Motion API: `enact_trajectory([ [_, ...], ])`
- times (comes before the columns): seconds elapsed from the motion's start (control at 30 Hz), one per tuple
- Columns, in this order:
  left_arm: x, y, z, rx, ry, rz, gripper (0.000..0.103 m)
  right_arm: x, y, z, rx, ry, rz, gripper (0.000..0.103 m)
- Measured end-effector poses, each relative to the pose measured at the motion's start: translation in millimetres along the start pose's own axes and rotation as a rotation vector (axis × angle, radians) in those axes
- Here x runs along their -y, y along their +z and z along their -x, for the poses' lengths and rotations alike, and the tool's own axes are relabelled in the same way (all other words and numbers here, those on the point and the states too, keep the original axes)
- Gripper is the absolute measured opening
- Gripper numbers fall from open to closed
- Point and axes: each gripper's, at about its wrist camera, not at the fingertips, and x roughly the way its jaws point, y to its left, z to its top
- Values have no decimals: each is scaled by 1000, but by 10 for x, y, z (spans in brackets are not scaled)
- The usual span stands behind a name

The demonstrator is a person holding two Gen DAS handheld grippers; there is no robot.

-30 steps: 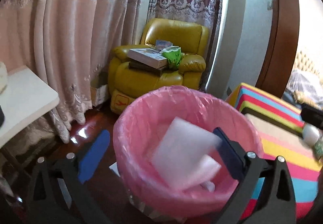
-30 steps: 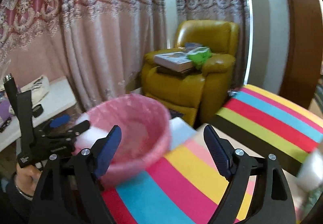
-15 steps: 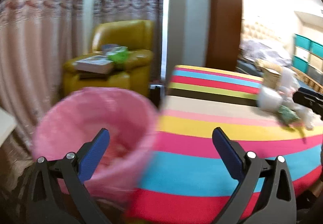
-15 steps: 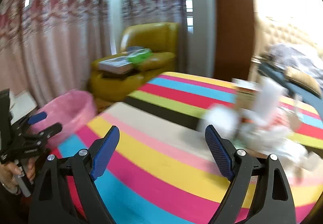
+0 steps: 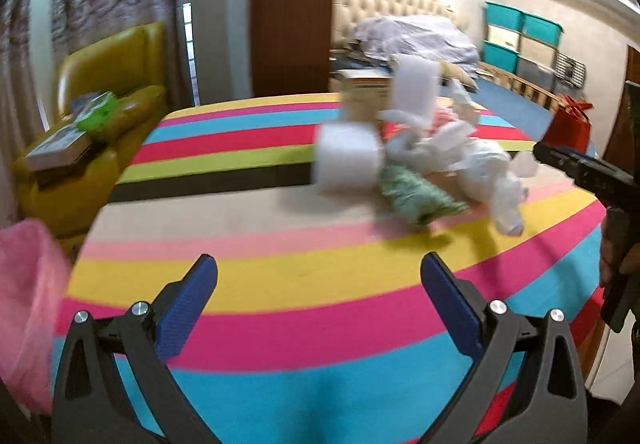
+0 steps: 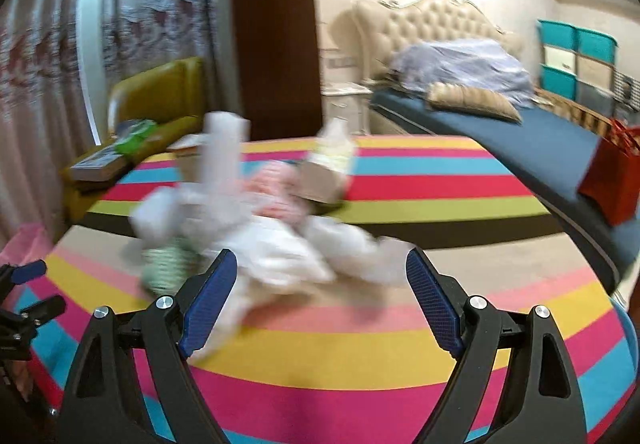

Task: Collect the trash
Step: 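Grasp the green-white striped cloth with the left tool while the right tool grasps the white tissue, then lift the striped cloth with the left tool while the right tool lifts the tissue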

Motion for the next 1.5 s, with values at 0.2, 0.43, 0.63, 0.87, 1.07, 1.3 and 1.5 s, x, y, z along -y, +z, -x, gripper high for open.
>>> enact_trajectory([
  [0.2,374,270,-347,-23,-28,19,98,365,167,-339,-53,1,-59,68],
  [0.43,453,402,-621,-57,-5,57,97,329,325,-854,-170,69,-6,65],
  [0.63,501,462,-779,-78,-12,65,97,218,207,-1132,-311,75,39,39],
  [0.87,630,506,-990,-119,-27,64,82,264,151,-765,-182,41,6,28],
  [1.07,739,546,-1219,-190,-10,49,44,344,149,-647,-134,-14,-40,28],
  [1.3,812,548,-1151,-152,17,17,30,310,155,-603,-90,-59,-8,28],
  [1.5,731,501,-885,-60,11,60,30,269,146,-503,-45,-110,12,28],
])
